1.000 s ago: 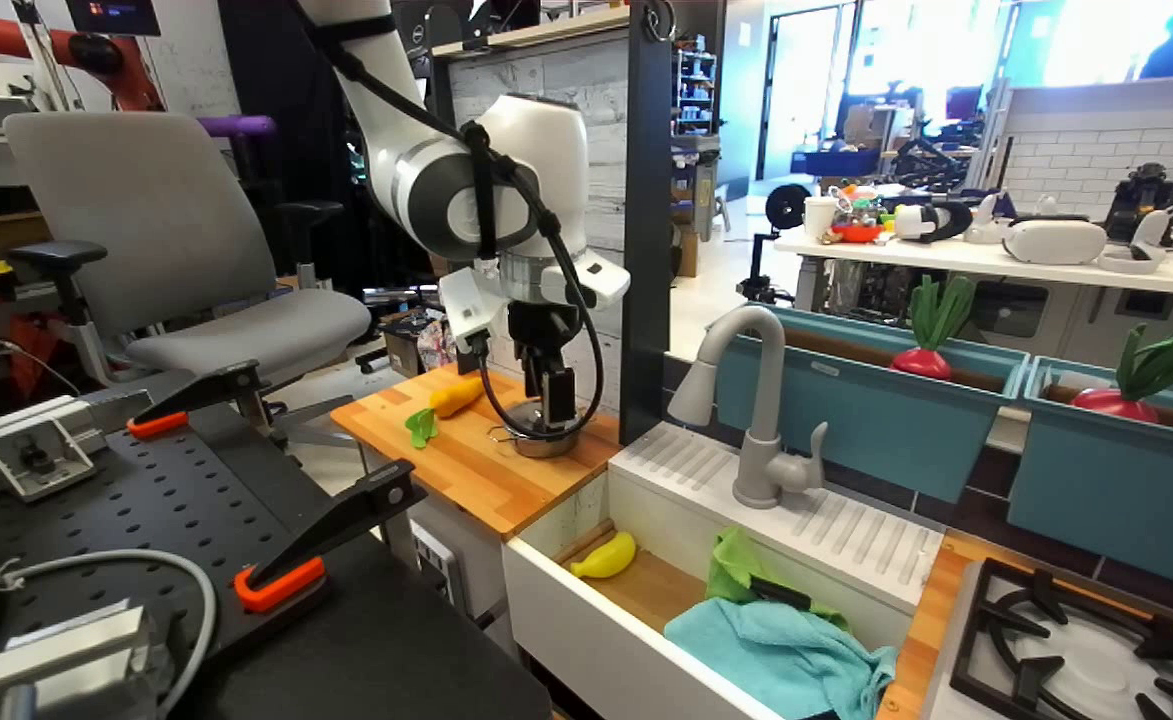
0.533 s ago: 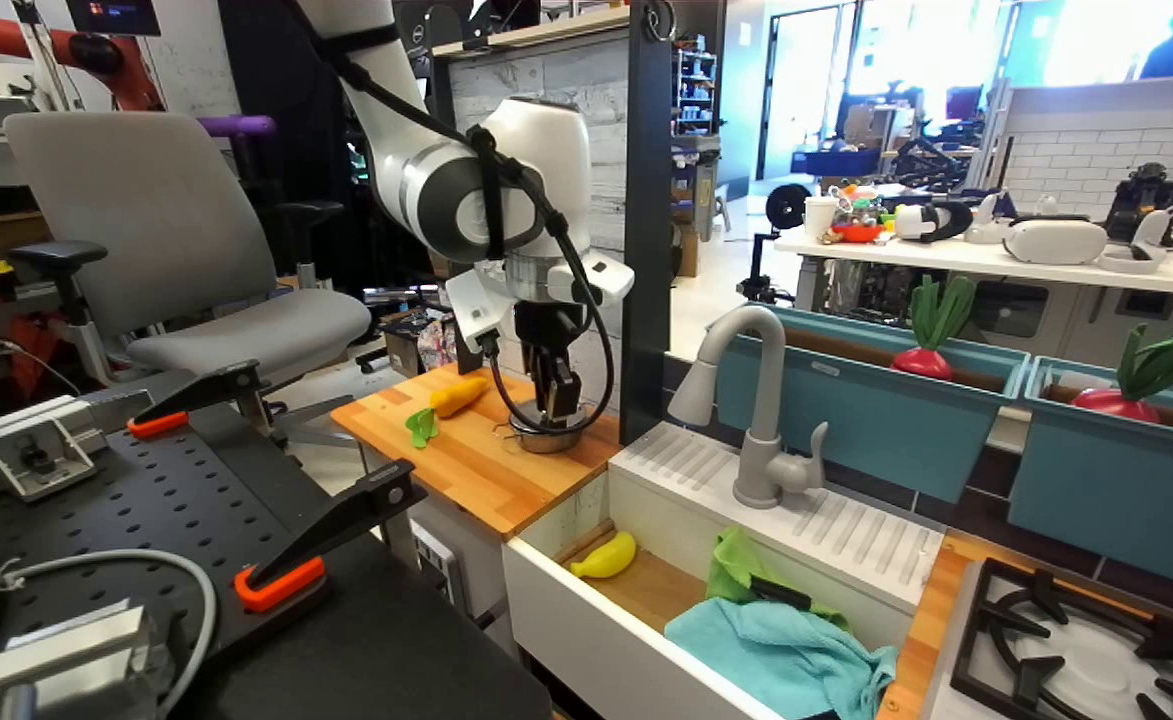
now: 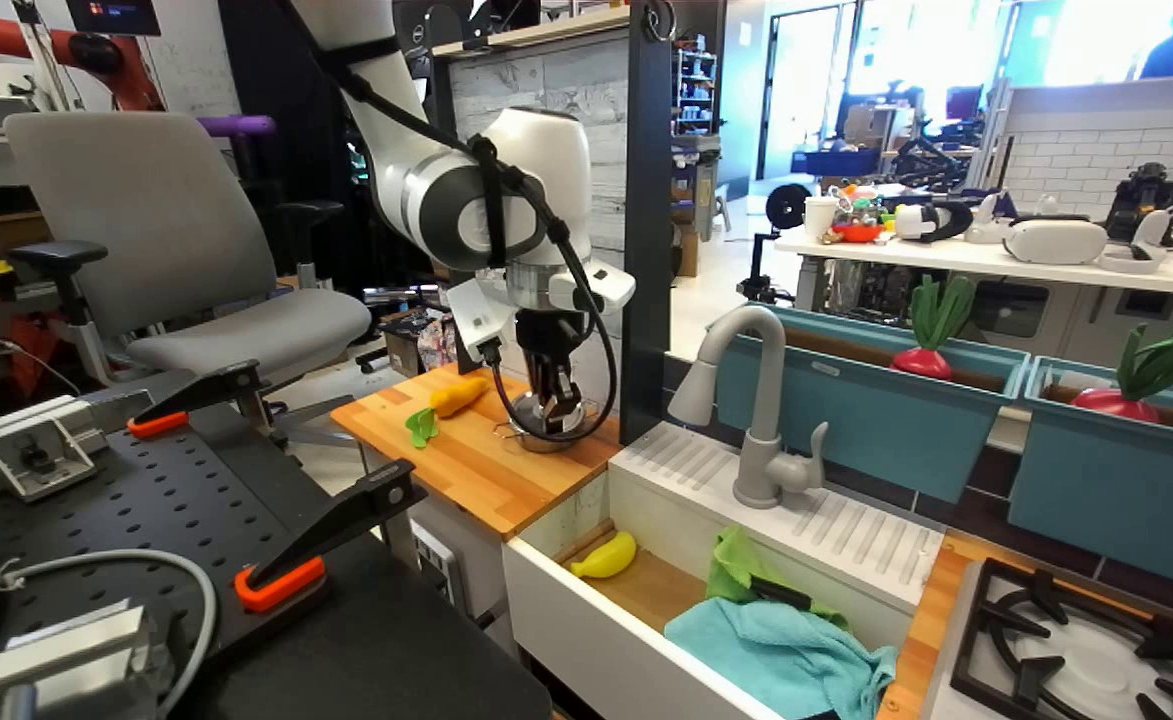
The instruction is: Remove the silver lid from the silver pot and put the carrot inside the pot
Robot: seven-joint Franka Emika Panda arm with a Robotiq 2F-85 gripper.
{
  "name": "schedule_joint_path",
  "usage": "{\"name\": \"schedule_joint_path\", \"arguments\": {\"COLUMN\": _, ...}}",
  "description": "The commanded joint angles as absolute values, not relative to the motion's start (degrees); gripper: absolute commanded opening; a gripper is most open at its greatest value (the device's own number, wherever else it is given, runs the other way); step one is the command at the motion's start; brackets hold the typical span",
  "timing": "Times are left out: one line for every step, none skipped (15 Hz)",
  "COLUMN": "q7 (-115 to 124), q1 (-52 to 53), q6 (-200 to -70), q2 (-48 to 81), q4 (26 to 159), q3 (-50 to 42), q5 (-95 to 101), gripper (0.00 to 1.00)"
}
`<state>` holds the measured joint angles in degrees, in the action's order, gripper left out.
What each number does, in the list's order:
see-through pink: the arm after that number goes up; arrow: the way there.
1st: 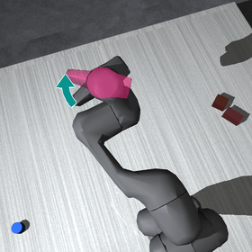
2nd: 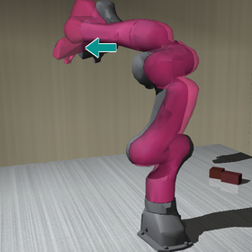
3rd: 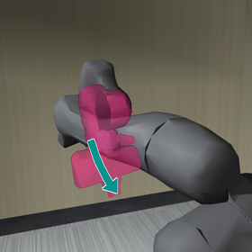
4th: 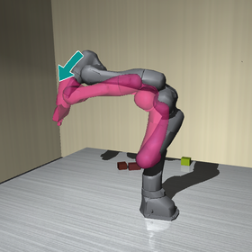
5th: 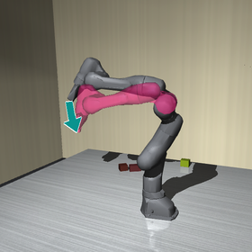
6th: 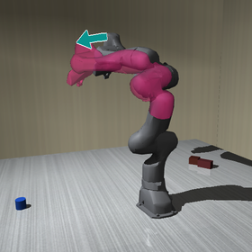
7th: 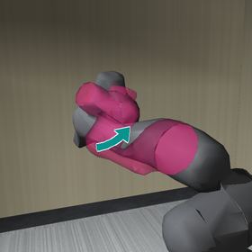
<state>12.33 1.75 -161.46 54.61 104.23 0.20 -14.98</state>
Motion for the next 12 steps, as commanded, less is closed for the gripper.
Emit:
{"name": "schedule_joint_path", "arguments": {"q7": 13.3, "q1": 2.5, "q6": -160.0, "q2": 54.7, "q4": 103.0, "q3": -0.4, "q5": -13.7, "gripper": 0.0}}
{"name": "schedule_joint_path", "arguments": {"q7": 13.2, "q1": 2.3, "q6": -160.1, "q2": 54.3, "q4": 103.1, "q3": -0.1, "q5": -13.9, "gripper": 0.09}}
{"name": "schedule_joint_path", "arguments": {"q7": 13.0, "q1": 2.1, "q6": -160.0, "q2": 54.0, "q4": 103.3, "q3": 0.1, "q5": -13.9, "gripper": 0.28}}
{"name": "schedule_joint_path", "arguments": {"q7": 13.0, "q1": 2.0, "q6": -159.8, "q2": 53.6, "q4": 103.4, "q3": 0.3, "q5": -14.0, "gripper": 0.34}}
{"name": "schedule_joint_path", "arguments": {"q7": 12.9, "q1": 1.9, "q6": -159.9, "q2": 53.4, "q4": 103.4, "q3": 0.4, "q5": -14.1, "gripper": 0.42}}
{"name": "schedule_joint_path", "arguments": {"q7": 12.7, "q1": 1.6, "q6": -160.0, "q2": 53.0, "q4": 103.6, "q3": 0.8, "q5": -14.3, "gripper": 0.48}}
{"name": "schedule_joint_path", "arguments": {"q7": 12.6, "q1": 1.4, "q6": -160.0, "q2": 52.8, "q4": 103.5, "q3": 1.0, "q5": -14.4, "gripper": 0.55}}
{"name": "schedule_joint_path", "arguments": {"q7": 12.6, "q1": 1.4, "q6": -159.9, "q2": 52.7, "q4": 103.2, "q3": 1.2, "q5": -14.5, "gripper": 0.63}}
{"name": "schedule_joint_path", "arguments": {"q7": 12.6, "q1": 1.4, "q6": -159.9, "q2": 52.8, "q4": 102.9, "q3": 1.4, "q5": -14.5, "gripper": 0.7}}
{"name": "schedule_joint_path", "arguments": {"q7": 13.0, "q1": 1.7, "q6": -159.6, "q2": 53.0, "q4": 102.4, "q3": 1.2, "q5": -14.4, "gripper": 0.78}}
{"name": "schedule_joint_path", "arguments": {"q7": 13.1, "q1": 1.9, "q6": -159.7, "q2": 53.2, "q4": 102.2, "q3": 1.1, "q5": -14.4, "gripper": 0.84}}
{"name": "schedule_joint_path", "arguments": {"q7": 13.2, "q1": 2.1, "q6": -159.6, "q2": 53.3, "q4": 102.0, "q3": 1.0, "q5": -14.3, "gripper": 0.93}}
